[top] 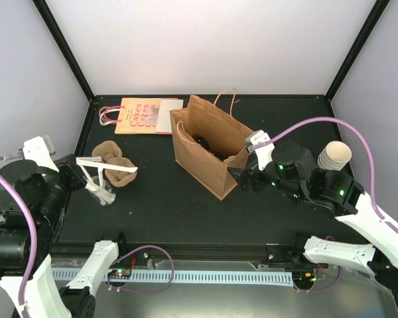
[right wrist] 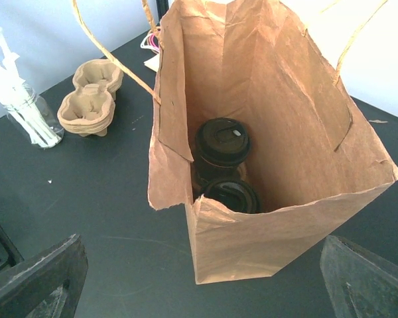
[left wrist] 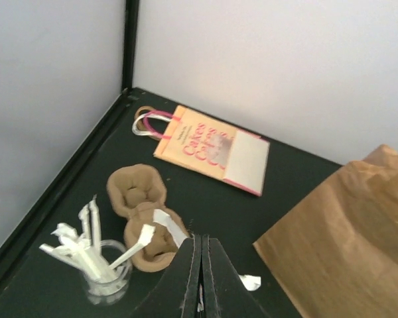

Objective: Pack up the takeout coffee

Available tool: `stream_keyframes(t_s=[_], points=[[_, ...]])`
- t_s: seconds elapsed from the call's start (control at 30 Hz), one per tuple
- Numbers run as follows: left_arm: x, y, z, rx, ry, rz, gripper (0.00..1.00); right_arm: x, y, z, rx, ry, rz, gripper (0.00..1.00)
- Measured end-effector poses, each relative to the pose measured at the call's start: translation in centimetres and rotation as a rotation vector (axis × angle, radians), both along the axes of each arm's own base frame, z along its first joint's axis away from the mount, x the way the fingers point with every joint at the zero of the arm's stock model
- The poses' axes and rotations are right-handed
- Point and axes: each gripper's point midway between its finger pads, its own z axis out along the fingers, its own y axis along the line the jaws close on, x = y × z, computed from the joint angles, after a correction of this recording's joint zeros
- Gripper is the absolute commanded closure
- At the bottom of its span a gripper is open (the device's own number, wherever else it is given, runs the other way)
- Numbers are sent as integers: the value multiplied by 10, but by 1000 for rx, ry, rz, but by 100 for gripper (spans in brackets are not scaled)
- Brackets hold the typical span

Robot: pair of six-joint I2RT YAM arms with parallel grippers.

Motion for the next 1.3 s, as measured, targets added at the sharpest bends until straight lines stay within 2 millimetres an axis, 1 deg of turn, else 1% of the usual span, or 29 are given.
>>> stream_keyframes(t_s=[0.1,0.2,0.3,0.4,0.5,0.67,0.73,0.8,0.9,0.97,1.13,1.3], points=[[-4,-11,12,-24,-63,-60,98,1,-1,0,-3,-3,-5,2],[-10,-27,28,-54,-156,-145,98,2,-1,0,-4,-6,-12,2],[-18,-46,51,-83,-267,-254,98,4,-4,2,-5,-15,-27,2],[-21,-64,74,-113,-357,-360,99,6,-9,5,-3,-32,-52,2],[-24,-79,95,-139,-438,-449,98,7,-19,13,15,-61,-87,2],[-31,-102,135,-183,-578,-602,98,5,-41,31,71,-120,-153,1],[-29,-110,148,-208,-619,-660,98,5,-48,35,86,-132,-173,1],[-22,-116,157,-231,-640,-704,98,5,-52,37,93,-140,-190,1],[-3,-124,166,-277,-641,-766,98,6,-56,37,97,-144,-209,1],[11,-128,168,-308,-633,-794,98,5,-59,35,98,-144,-218,1],[46,-136,158,-398,-576,-848,99,5,-65,36,110,-149,-241,1],[58,-144,154,-459,-546,-892,98,4,-70,38,124,-154,-257,1]])
